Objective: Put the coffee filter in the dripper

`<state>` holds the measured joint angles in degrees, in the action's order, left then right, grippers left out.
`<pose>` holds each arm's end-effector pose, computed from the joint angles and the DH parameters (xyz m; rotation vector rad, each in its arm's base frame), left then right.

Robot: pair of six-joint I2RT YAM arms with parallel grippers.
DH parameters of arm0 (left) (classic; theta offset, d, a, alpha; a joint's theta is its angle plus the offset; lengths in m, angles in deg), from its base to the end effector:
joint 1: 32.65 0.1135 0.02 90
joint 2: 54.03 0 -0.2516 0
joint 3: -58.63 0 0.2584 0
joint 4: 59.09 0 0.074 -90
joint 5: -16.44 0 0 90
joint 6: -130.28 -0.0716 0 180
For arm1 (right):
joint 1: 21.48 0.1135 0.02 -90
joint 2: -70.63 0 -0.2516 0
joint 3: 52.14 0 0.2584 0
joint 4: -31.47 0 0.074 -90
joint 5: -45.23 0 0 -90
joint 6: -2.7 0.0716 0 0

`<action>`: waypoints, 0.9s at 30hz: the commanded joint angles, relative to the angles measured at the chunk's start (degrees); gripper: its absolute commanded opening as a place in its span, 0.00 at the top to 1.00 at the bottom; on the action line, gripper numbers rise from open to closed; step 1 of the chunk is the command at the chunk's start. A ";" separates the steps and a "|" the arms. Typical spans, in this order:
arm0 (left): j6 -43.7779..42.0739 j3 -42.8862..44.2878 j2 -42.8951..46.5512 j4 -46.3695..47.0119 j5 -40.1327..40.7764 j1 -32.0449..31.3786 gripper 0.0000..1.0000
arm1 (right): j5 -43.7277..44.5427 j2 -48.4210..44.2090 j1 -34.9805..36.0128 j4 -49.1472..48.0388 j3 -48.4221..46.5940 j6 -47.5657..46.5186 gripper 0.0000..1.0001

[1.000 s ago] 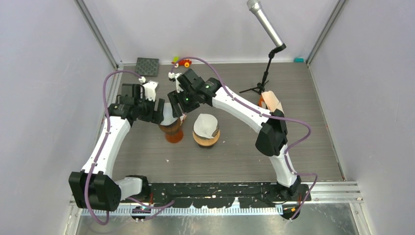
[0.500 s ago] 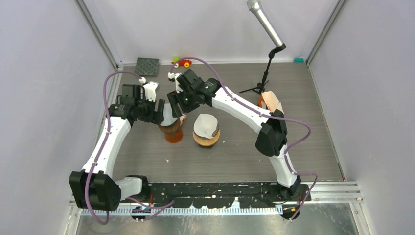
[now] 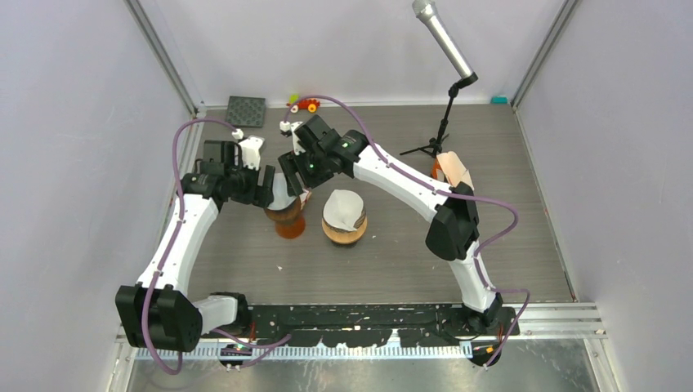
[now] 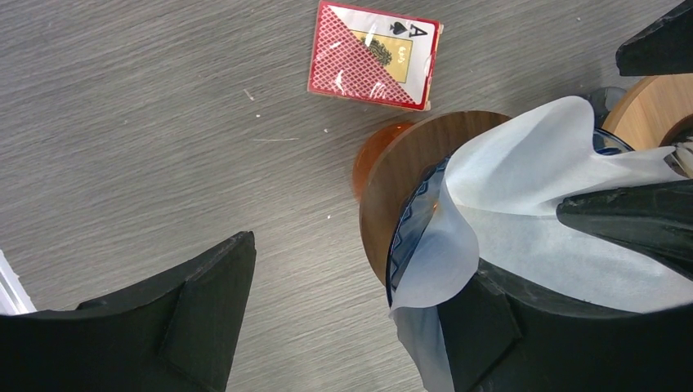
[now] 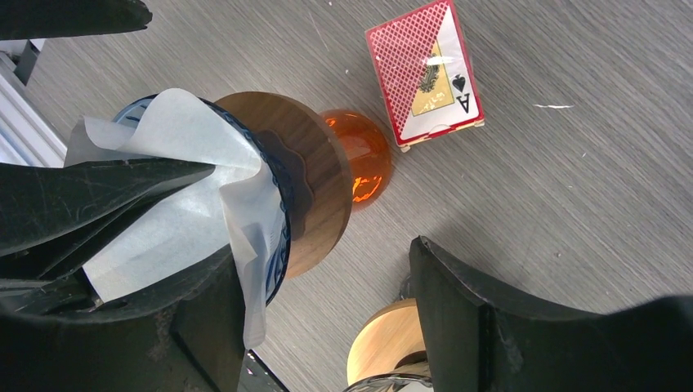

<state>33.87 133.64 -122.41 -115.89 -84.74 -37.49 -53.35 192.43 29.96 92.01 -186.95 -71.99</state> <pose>0.2742 -0.0372 0.2665 0.3246 2.4151 -0.2262 0.3046 0.3993 0.2787 -0.8491 2.3669 0.6948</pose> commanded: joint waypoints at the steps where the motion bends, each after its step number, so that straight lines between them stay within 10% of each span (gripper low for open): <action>1: -1.14 2.51 0.06 -1.61 -0.04 0.62 0.20 | 1.55 0.47 0.16 2.08 -3.02 -1.25 0.28; 27: -0.75 6.06 0.69 -2.82 -2.27 0.58 0.19 | -1.68 -0.56 0.05 2.76 -6.96 0.83 0.25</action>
<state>33.69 136.98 -122.41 -118.65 -85.63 -37.34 -53.91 192.82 29.94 94.90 -190.92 -71.95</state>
